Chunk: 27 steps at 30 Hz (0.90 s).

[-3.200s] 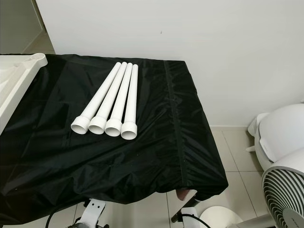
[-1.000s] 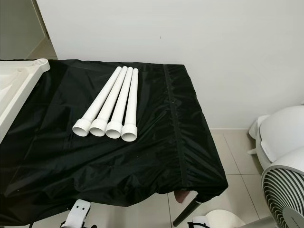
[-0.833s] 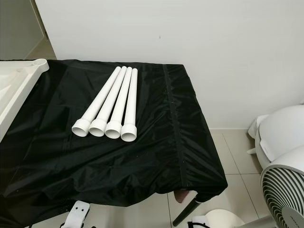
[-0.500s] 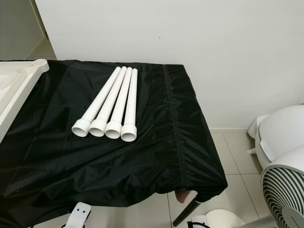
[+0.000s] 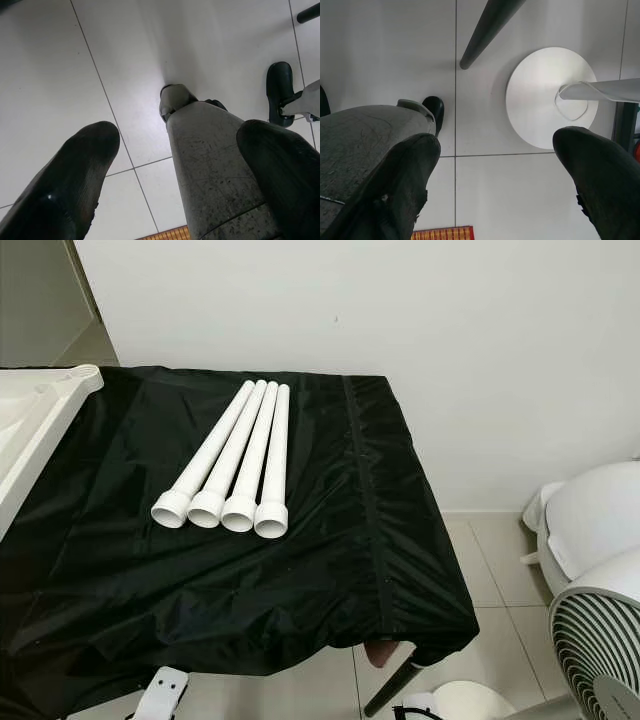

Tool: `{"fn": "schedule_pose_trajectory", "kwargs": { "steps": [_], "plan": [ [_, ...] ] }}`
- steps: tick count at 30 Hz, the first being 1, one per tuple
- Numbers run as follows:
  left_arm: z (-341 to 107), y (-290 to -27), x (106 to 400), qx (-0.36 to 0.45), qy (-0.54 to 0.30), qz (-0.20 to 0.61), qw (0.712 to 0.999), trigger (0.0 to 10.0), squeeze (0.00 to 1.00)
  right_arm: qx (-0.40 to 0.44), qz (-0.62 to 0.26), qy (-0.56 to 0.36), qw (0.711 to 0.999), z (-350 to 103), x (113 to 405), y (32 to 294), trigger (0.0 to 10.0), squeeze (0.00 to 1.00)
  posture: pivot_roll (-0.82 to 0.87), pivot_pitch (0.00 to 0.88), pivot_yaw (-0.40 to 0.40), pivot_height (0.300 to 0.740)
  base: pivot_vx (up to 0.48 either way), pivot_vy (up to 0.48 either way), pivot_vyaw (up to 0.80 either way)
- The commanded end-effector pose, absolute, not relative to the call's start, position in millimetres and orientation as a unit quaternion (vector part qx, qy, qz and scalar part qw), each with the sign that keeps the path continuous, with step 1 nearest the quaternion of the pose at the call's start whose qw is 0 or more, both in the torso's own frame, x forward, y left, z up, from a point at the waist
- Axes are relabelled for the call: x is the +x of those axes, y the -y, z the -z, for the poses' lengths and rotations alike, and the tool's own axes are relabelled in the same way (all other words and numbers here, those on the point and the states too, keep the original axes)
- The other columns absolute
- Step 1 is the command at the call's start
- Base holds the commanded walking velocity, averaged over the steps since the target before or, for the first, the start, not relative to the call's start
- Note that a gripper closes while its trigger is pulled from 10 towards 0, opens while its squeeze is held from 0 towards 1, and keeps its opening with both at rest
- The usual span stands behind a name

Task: Building children table

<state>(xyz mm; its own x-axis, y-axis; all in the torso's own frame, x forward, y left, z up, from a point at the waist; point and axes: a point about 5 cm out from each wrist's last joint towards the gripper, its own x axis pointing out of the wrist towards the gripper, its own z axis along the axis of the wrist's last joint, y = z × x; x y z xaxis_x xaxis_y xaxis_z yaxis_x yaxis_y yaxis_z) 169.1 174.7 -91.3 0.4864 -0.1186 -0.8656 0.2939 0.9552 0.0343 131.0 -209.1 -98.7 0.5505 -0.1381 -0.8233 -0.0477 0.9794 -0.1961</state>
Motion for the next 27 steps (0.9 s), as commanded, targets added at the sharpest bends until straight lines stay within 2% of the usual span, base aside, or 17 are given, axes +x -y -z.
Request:
{"fn": "schedule_pose_trajectory", "kwargs": {
  "steps": [1,27],
  "plan": [
    [94.5,-176.1,162.0,0.091,-0.505,0.121,0.85,10.0,0.0,-0.087,0.004,-0.492,0.866,104.0,122.4,197.0,10.0,0.0,0.04,0.0,0.009,0.74,0.0,0.0,0.0],
    [95.5,-178.4,159.7,0.101,-0.512,0.116,0.845,10.0,0.0,-0.092,-0.005,-0.502,0.86,106.0,116.3,197.2,10.0,0.0,0.05,0.0,0.004,0.74,0.0,0.0,0.0]
  ]
}}
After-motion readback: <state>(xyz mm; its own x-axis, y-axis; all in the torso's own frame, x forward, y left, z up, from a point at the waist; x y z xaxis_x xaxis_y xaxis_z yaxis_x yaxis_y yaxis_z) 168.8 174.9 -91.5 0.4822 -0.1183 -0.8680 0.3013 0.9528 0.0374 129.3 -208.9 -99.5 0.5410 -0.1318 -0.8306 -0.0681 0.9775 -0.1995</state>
